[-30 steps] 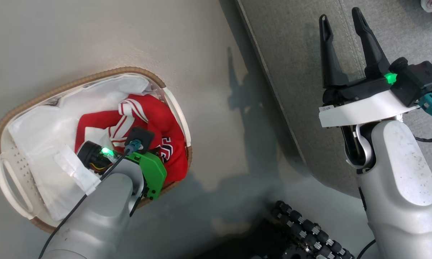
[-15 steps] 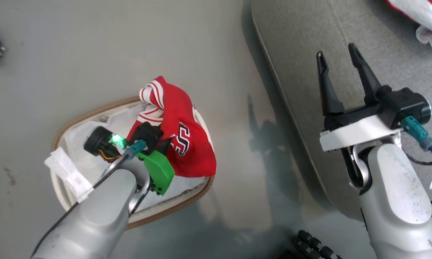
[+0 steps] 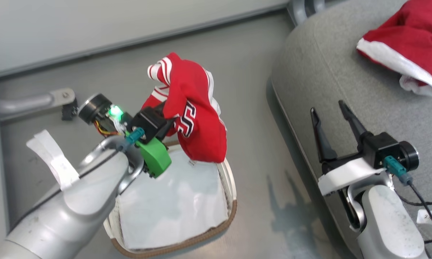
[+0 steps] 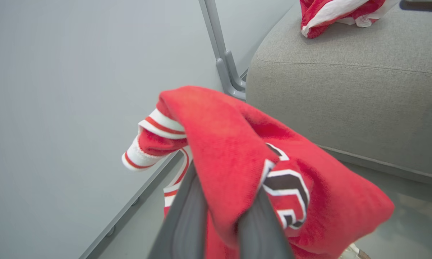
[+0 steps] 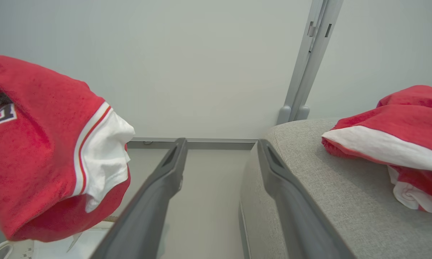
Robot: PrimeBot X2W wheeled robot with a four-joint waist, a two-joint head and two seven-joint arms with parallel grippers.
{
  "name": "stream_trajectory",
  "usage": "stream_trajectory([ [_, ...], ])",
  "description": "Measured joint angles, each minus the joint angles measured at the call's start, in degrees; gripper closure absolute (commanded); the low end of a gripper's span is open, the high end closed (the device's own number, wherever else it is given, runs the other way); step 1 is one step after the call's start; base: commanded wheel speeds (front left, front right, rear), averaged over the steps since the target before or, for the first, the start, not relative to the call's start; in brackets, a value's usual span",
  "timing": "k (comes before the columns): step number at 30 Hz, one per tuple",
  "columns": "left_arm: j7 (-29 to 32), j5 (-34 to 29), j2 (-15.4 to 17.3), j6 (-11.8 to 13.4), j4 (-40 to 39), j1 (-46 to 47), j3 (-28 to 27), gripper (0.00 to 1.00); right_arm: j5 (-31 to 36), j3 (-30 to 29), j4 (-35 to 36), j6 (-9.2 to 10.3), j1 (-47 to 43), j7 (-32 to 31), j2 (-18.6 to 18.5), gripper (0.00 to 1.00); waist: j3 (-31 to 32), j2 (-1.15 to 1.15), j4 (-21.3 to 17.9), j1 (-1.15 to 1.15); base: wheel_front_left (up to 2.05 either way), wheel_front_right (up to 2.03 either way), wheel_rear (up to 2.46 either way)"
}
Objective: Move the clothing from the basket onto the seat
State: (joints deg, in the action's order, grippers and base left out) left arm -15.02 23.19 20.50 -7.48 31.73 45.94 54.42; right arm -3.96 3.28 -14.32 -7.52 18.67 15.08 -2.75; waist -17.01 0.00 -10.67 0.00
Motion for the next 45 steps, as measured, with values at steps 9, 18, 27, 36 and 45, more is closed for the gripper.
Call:
stream_trajectory([
  [9, 0.4, 2.1, 2.6, 0.0, -2.6, 9.6, 1.5, 1.00, -1.2, 6.2, -1.1, 0.00, -3.1, 0.0, 0.0, 0.00, 10.6, 0.00, 2.0, 0.00, 0.00, 0.00, 0.00],
  [18, 0.8, 3.1, 1.6, 0.0, -3.1, 15.4, 0.9, 1.00, -2.8, 12.2, -1.5, 0.00, -2.6, 0.0, 0.0, 0.00, 16.0, 0.00, 3.7, 0.00, 0.00, 0.00, 0.00],
  [27, 1.4, 4.6, -2.8, 0.0, -2.5, 18.0, 3.0, 1.00, -2.6, 19.9, -4.1, 0.00, 3.0, 0.0, -0.1, 0.00, 16.9, 0.00, 6.2, 0.00, 0.00, 0.00, 0.00],
  [36, 1.4, 6.6, -7.2, 0.0, -2.3, 18.8, 6.8, 1.00, 0.2, 20.7, -6.6, -0.01, 8.8, 0.0, 0.0, 0.00, 17.5, 0.00, 9.7, 0.00, 0.00, 0.00, 0.00],
  [45, 1.4, 9.4, -8.2, 0.0, -3.8, 18.7, 9.5, 1.00, 0.4, 18.3, -8.6, 0.00, 11.3, 0.0, 0.0, 0.55, 18.2, 0.00, 12.1, 0.00, 0.00, 0.00, 0.00],
])
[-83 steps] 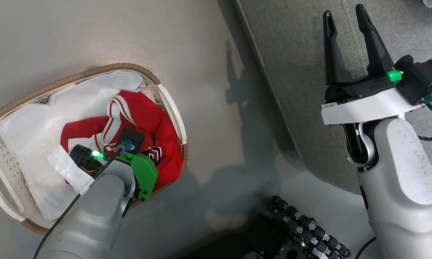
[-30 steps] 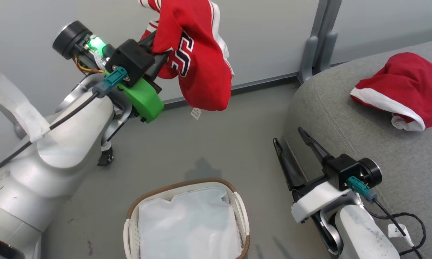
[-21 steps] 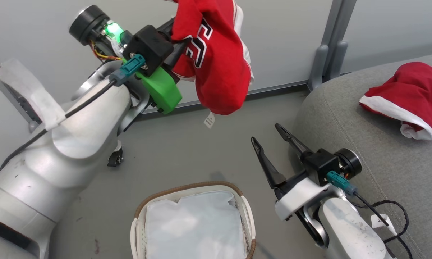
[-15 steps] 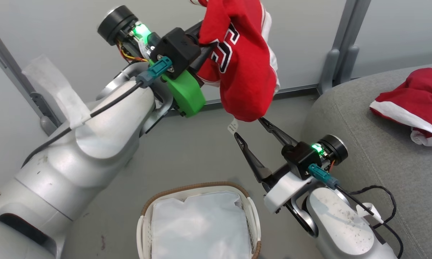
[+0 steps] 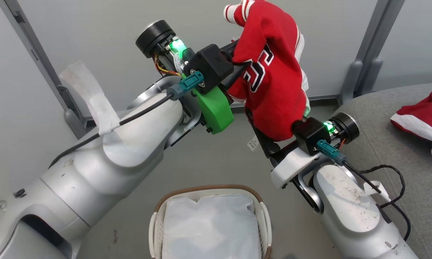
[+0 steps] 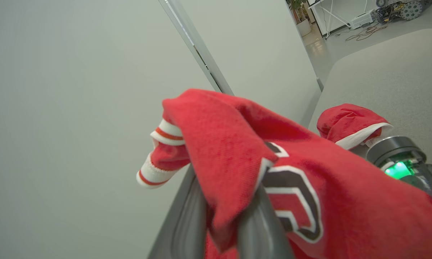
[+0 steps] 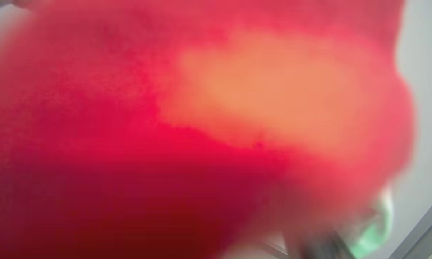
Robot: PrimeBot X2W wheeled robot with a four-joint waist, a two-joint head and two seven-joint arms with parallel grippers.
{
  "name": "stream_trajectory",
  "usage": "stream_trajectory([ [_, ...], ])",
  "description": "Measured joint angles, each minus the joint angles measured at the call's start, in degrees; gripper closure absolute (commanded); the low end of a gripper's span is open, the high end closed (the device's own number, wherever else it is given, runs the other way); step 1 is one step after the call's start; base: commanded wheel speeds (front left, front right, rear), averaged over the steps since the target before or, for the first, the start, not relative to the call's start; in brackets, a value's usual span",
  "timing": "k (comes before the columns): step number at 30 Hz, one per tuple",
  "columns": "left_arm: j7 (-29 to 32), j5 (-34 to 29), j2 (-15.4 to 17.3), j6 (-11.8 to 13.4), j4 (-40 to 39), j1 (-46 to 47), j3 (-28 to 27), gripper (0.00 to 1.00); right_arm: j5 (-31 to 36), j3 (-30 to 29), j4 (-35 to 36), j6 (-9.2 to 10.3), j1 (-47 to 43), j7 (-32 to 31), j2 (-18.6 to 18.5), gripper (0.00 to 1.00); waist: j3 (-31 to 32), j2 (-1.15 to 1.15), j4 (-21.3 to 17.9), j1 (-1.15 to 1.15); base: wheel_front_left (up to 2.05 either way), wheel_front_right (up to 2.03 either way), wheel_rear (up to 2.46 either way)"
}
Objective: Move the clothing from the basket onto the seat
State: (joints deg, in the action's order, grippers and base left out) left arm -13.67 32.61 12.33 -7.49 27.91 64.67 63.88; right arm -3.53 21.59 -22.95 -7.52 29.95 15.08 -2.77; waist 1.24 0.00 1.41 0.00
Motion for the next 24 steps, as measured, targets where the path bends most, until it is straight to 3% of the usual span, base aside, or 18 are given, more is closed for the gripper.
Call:
stream_trajectory([
  [2, 0.1, 0.8, 0.0, 0.0, -0.3, -0.2, 0.3, 1.00, -0.2, 0.2, -0.2, 0.00, 0.5, 0.0, 0.0, 0.66, 0.2, 0.00, 0.2, 0.00, 0.00, 0.00, 0.00],
  [3, 0.1, 1.0, 0.2, 0.0, -0.4, -0.4, 0.3, 1.00, -0.4, 0.3, -0.2, 0.00, 0.5, 0.0, 0.0, 1.00, 0.2, 0.00, 0.2, 0.00, 0.00, 0.00, 0.00],
  [14, -0.7, 4.1, 2.4, 1.5, 0.3, -5.8, -2.1, 1.00, -1.6, 0.6, 1.7, 0.00, -0.1, 0.0, 0.0, 1.00, 0.5, 0.00, -0.7, 0.00, 0.00, 0.00, 0.00],
  [15, -1.0, 4.7, 2.5, 1.7, 0.3, -6.6, -2.8, 0.91, -1.9, 0.4, 2.0, -0.01, -0.2, 0.0, 0.0, 1.00, 0.4, 0.00, -0.8, 0.00, 0.00, 0.00, 0.00],
  [17, -1.1, 5.7, 2.6, 2.1, 0.5, -8.1, -3.9, 0.56, -2.1, 0.3, 2.3, 0.00, -0.2, 0.0, 0.0, 1.00, 0.4, 0.00, -0.9, 0.00, 0.00, 0.00, 0.00],
  [18, -1.1, 5.8, 2.7, 2.5, 0.7, -8.9, -4.4, 0.47, -2.3, 0.2, 2.5, -0.01, -0.3, 0.0, 0.0, 1.00, 0.3, 0.00, -1.0, 0.00, 0.00, 0.00, 0.00],
  [19, -1.1, 6.0, 2.7, 2.7, 0.8, -9.8, -4.9, 0.16, -2.4, 0.1, 2.7, 0.00, -0.3, 0.0, 0.0, 1.00, 0.3, 0.00, -1.1, 0.00, 0.00, 0.00, 0.00],
  [20, -1.3, 6.1, 2.7, 2.8, 1.0, -10.8, -5.5, 0.01, -2.5, -0.1, 2.9, -0.01, -0.3, 0.0, 0.0, 1.00, 0.2, 0.00, -1.1, 0.00, 0.00, 0.00, 0.00],
  [24, -1.4, 5.9, 2.3, 3.8, -0.2, -15.1, -9.4, 0.00, -2.5, -0.8, 3.9, 0.00, -0.3, 0.0, 0.0, 1.00, -0.1, 0.00, -1.2, 0.00, 0.00, 0.00, 0.00],
])
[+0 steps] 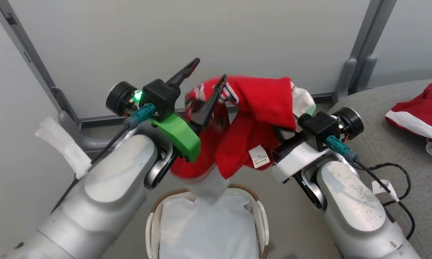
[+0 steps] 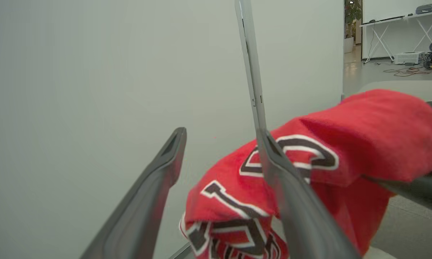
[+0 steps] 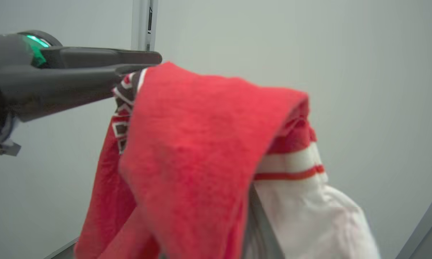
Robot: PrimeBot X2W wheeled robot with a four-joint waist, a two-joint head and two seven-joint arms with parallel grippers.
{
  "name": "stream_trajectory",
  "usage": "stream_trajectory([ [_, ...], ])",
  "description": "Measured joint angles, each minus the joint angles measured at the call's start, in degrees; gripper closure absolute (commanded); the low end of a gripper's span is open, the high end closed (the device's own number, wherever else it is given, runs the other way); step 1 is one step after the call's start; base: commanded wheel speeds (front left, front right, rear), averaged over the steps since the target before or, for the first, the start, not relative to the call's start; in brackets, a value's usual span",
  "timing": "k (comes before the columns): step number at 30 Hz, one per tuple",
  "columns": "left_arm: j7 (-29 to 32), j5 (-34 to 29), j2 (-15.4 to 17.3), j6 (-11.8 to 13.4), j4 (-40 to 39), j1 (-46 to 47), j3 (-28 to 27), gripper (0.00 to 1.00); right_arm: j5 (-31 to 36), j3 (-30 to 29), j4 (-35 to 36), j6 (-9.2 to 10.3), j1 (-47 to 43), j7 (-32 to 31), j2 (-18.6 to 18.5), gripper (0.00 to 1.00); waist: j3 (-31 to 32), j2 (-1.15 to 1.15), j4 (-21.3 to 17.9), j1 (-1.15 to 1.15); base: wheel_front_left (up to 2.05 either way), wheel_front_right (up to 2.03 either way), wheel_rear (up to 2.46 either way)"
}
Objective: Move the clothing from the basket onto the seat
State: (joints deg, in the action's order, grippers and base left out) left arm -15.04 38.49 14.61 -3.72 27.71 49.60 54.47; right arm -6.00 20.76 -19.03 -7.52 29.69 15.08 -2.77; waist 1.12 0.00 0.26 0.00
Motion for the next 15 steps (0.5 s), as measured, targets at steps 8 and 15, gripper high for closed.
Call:
stream_trajectory([
  [8, 0.0, -1.4, -2.7, -1.0, -0.7, -13.0, -8.4, 0.00, 0.7, -1.7, 1.2, 0.00, 0.2, 0.0, 0.0, 1.00, -0.4, 0.00, 0.1, 0.00, 0.00, 0.00, 0.00],
  [15, 0.0, -6.9, -5.0, -1.8, -1.2, -22.3, -13.8, 0.00, 1.7, -3.3, 1.5, 0.00, -0.6, 0.0, 0.0, 1.00, -0.6, 0.00, 0.4, 0.00, 0.00, 0.00, 0.00],
])
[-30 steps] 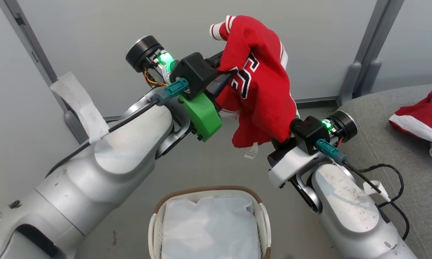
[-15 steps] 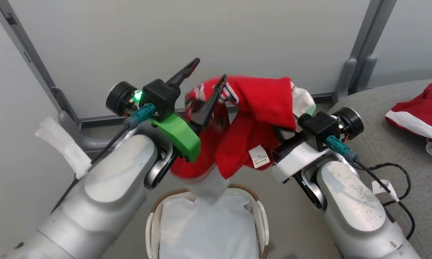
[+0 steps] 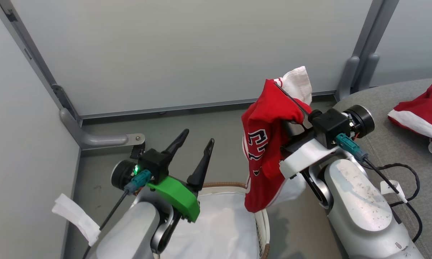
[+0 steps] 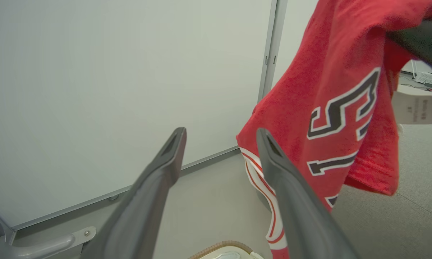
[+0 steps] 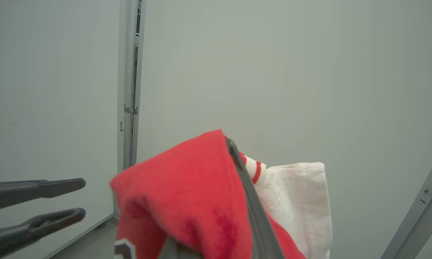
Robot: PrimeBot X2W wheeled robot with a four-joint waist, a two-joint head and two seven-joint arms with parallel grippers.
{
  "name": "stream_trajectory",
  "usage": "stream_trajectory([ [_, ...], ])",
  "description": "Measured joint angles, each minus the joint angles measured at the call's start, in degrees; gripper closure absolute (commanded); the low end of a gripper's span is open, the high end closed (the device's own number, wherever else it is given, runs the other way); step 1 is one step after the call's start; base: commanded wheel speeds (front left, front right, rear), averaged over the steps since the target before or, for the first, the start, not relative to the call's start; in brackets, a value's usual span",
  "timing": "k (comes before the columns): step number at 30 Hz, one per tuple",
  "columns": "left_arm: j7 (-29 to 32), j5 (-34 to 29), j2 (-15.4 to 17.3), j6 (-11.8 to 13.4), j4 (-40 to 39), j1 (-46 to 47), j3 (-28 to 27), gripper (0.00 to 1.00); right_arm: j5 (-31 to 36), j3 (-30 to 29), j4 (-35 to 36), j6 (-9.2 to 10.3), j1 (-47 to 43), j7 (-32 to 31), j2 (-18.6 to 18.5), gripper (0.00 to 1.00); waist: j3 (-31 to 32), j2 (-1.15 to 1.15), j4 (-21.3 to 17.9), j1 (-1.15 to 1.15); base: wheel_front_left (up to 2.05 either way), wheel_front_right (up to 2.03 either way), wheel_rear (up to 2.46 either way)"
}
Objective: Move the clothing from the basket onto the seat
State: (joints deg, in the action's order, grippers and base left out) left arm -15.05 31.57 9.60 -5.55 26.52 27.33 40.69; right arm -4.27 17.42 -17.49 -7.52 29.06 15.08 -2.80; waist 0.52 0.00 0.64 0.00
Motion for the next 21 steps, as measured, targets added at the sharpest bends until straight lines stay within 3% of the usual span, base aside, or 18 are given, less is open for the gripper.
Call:
stream_trajectory([
  [13, 0.0, -6.1, -3.6, -1.5, 0.4, -8.2, -6.3, 0.00, 1.0, -2.6, -0.3, 0.00, -0.3, 0.0, 0.0, 1.00, -0.9, 0.00, 0.0, 0.00, 0.00, 0.00, 0.00],
  [21, 0.0, -8.7, -5.0, -1.8, -0.6, -9.7, -8.0, 0.00, 3.3, -4.7, 0.1, 0.00, 0.3, 0.0, 0.0, 1.00, -1.8, 0.00, -3.9, 0.00, 0.00, 0.00, 0.00],
])
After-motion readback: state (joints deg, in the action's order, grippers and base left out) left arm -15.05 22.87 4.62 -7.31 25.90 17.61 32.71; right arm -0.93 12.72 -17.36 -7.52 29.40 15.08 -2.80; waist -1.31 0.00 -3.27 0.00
